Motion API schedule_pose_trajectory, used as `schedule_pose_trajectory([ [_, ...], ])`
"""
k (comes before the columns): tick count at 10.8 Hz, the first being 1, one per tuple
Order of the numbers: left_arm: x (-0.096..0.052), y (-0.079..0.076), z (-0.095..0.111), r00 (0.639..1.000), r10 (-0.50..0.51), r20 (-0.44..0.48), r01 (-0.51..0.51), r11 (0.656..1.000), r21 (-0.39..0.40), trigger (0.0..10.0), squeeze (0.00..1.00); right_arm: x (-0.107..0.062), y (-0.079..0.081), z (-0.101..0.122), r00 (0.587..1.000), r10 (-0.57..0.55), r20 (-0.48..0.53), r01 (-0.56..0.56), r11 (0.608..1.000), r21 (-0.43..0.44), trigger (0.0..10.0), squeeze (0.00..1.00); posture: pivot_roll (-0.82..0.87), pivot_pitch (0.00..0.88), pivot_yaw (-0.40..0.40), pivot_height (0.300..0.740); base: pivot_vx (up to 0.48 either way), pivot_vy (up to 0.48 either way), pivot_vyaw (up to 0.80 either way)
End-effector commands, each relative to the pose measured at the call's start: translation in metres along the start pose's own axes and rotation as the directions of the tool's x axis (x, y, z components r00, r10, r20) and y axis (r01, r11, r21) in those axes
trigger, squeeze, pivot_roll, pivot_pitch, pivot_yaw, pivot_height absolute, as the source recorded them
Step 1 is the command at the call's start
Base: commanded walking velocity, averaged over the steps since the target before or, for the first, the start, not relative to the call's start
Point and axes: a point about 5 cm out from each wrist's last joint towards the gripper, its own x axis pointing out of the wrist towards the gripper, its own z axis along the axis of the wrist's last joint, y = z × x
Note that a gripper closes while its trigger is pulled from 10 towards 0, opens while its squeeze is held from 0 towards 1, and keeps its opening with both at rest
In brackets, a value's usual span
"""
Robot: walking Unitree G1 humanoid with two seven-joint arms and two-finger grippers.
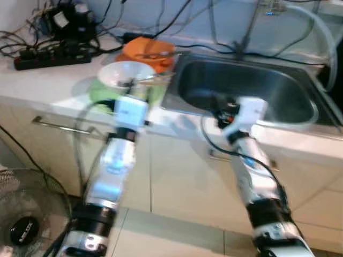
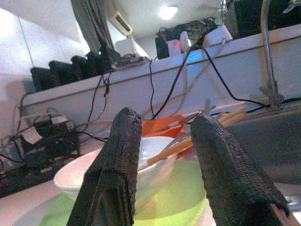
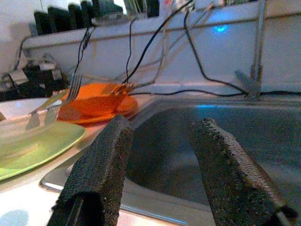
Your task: Kitchen organization
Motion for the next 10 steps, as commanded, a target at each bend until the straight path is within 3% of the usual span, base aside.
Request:
schedule_pose_trajectory([
  [1, 0.002, -0.008, 0.004, 1.0, -0.021, 0.02, 0.021, 1.0, -0.011, 10.0, 0.0, -0.001, -0.006, 0.0, 1.0, -0.019, 0.004, 0.019, 1.0, -0.003, 10.0, 0.0, 0.19, 0.0, -0.052, 0.74, 0.0, -0.315, 0.0],
  [4, 0.001, -0.008, 0.003, 1.0, -0.018, 0.017, 0.018, 1.0, -0.015, 10.0, 0.0, 0.0, -0.004, -0.002, 1.0, -0.007, 0.001, 0.007, 1.0, -0.001, 10.0, 0.0, 0.2, 0.0, -0.055, 0.74, 0.0, -0.311, 0.0],
  [7, 0.001, -0.004, -0.001, 1.0, 0.021, -0.013, -0.022, 0.998, -0.058, 10.0, 0.0, 0.002, 0.0, -0.002, 1.0, 0.018, 0.0, -0.018, 1.0, 0.001, 10.0, 0.0, 0.2, 0.0, -0.064, 0.74, 0.0, 0.0, 0.0],
  [10, 0.002, 0.002, -0.003, 0.998, 0.06, -0.032, -0.062, 0.995, -0.077, 10.0, 0.0, 0.002, 0.003, -0.003, 1.0, 0.027, -0.009, -0.027, 1.0, 0.004, 10.0, 0.0, 0.2, 0.0, -0.066, 0.74, 0.0, 0.0, 0.37],
])
